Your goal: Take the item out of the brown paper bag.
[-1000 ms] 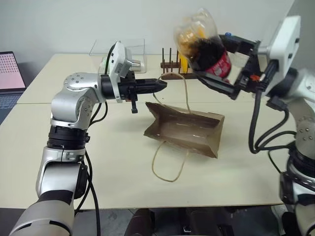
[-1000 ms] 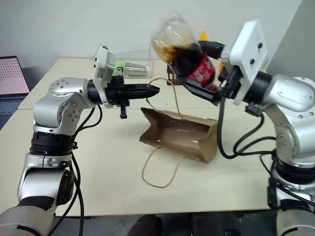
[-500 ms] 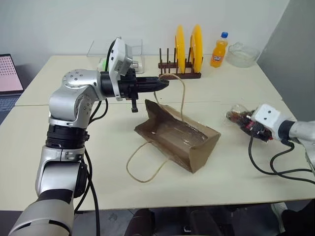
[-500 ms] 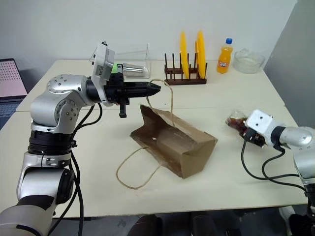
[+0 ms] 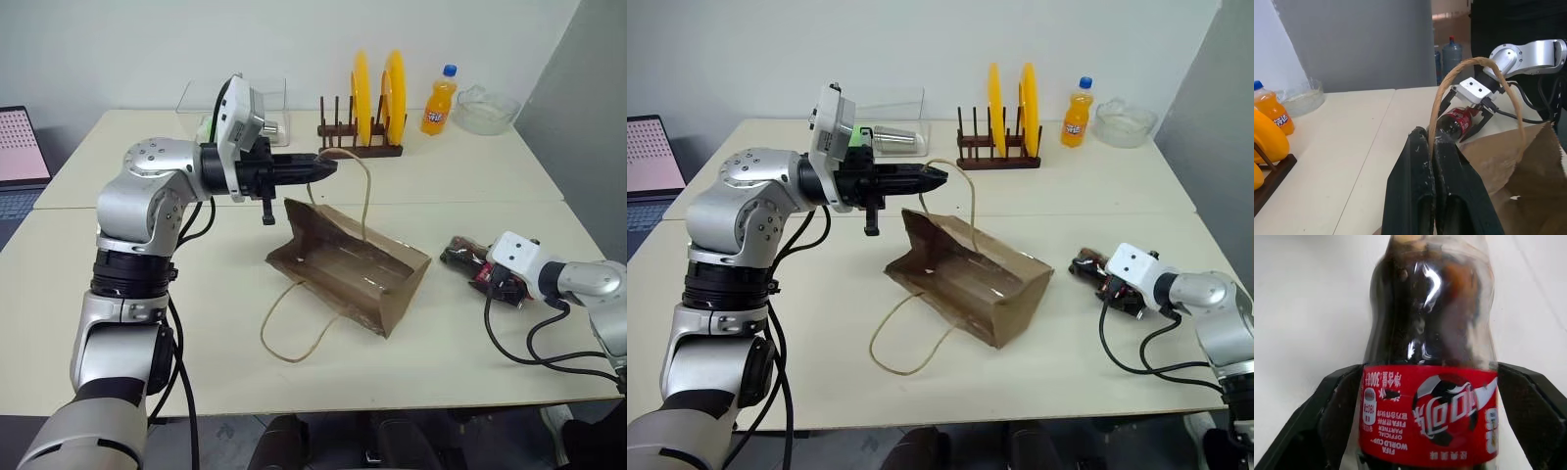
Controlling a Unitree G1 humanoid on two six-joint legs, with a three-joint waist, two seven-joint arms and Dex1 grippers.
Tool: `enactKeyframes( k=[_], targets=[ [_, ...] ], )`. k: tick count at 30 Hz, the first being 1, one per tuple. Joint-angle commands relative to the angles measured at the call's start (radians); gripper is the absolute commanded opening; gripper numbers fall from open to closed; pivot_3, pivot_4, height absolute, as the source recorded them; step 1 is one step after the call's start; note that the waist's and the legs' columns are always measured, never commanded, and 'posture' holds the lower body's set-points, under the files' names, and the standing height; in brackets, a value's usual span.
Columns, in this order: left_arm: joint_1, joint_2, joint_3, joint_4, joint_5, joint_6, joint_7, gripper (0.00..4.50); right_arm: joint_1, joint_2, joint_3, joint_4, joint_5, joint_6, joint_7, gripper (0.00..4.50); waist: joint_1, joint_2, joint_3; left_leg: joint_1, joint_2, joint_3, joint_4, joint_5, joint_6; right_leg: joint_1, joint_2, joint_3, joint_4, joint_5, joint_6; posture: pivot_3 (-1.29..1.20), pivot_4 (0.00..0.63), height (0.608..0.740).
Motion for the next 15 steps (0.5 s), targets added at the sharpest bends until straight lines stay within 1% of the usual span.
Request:
enactKeyframes(
  k=[1,3,5,8,10,15],
  targets=[
    [-0.023,0.030,0.034,-0.009,0.003,0.007,0.033,0.00,0.020,-0.020,-0.141,-0.232,0.159,0.055,0.066,4.46,-0.001,0.000,0.000,0.000,0.000,0.000,0.000,0.000,0.000,0.000,0.000,0.000,0.000,0.000,0.001,0.00,0.150,0.740],
    [-0.030,0.045,0.026,0.006,0.036,-0.014,0.054,0.00,0.053,-0.017,-0.213,-0.382,0.291,0.140,0.101,4.46,0.000,0.000,0.000,0.000,0.000,-0.001,0.000,0.000,0.000,0.000,0.000,-0.001,0.000,-0.001,0.002,0.00,0.150,0.740],
    [-0.038,0.055,0.012,0.024,0.080,-0.035,0.090,0.00,0.075,0.000,-0.276,-0.512,0.431,0.244,0.100,4.46,0.002,0.000,0.000,0.000,0.000,-0.002,0.000,0.000,0.000,0.001,0.000,-0.002,0.000,-0.002,0.003,0.00,0.150,0.740],
    [-0.047,0.057,-0.003,0.045,0.126,-0.047,0.135,0.00,0.087,0.009,-0.321,-0.618,0.576,0.345,0.081,4.46,0.006,0.000,0.000,0.001,0.000,-0.003,0.000,-0.001,0.002,0.003,0.000,-0.002,-0.001,-0.002,0.003,0.00,0.150,0.740],
    [-0.068,0.048,-0.010,0.070,0.168,-0.034,0.197,0.00,0.082,0.008,-0.323,-0.659,0.630,0.378,0.068,4.46,0.011,0.000,0.000,0.002,0.000,-0.003,0.001,-0.001,0.002,0.004,0.000,-0.002,-0.002,-0.001,0.004,0.00,0.150,0.740],
    [-0.099,0.031,-0.027,0.108,0.216,-0.010,0.264,0.00,0.016,0.032,-0.265,-0.687,0.663,0.400,-0.006,4.46,0.012,0.000,0.000,0.002,-0.001,-0.003,0.001,-0.001,0.002,0.005,-0.001,-0.002,-0.002,-0.002,0.004,0.00,0.150,0.740]
  ],
)
